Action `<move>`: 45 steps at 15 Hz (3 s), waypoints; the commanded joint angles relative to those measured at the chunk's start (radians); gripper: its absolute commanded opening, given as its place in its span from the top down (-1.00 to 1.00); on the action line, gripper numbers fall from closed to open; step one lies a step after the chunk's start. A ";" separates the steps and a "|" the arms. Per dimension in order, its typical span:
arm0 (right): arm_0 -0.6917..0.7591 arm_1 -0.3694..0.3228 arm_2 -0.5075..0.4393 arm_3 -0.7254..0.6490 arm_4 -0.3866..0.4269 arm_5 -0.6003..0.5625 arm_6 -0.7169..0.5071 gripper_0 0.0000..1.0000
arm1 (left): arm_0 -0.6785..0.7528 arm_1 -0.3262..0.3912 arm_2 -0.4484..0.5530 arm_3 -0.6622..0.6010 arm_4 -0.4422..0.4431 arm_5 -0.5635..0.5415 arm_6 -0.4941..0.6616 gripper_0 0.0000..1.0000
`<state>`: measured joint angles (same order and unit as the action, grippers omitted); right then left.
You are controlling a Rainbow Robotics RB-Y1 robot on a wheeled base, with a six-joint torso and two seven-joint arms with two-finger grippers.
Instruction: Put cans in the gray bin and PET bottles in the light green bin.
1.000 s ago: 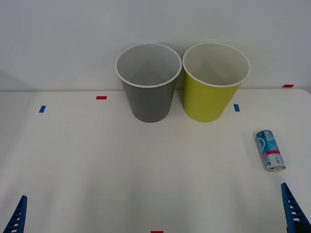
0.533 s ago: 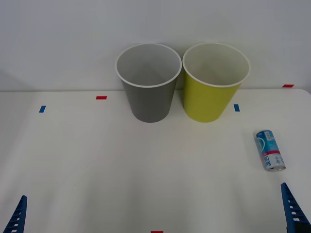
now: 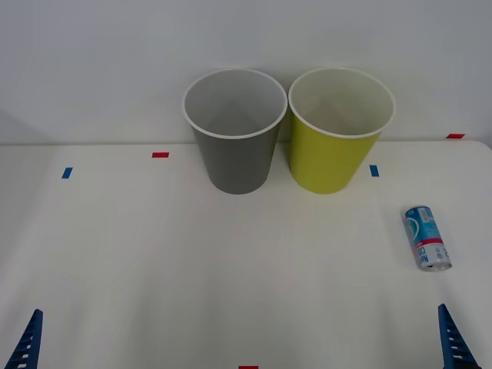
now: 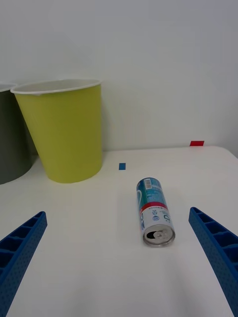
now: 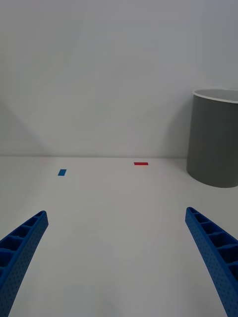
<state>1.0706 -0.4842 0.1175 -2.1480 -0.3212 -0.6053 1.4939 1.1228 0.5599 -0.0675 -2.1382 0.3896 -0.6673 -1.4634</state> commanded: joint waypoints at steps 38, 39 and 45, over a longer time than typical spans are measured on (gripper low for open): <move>-0.755 -0.027 -0.222 -0.378 0.010 1.969 -0.204 -1.00 | 0.000 0.000 0.000 0.000 0.000 0.000 0.000 -0.90; -0.787 -0.033 -0.229 -0.357 -0.027 1.998 -0.199 -1.00 | 0.000 0.000 0.000 0.000 0.000 0.000 0.000 -0.91; -1.003 -0.053 -0.351 -0.144 -0.303 2.150 -0.041 -1.00 | 0.000 0.000 0.000 0.000 0.000 0.000 0.000 -0.90</move>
<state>0.1154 -0.5268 -0.2054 -2.3480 -0.5788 1.5144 1.3998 1.1229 0.5599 -0.0675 -2.1384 0.3896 -0.6673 -1.4634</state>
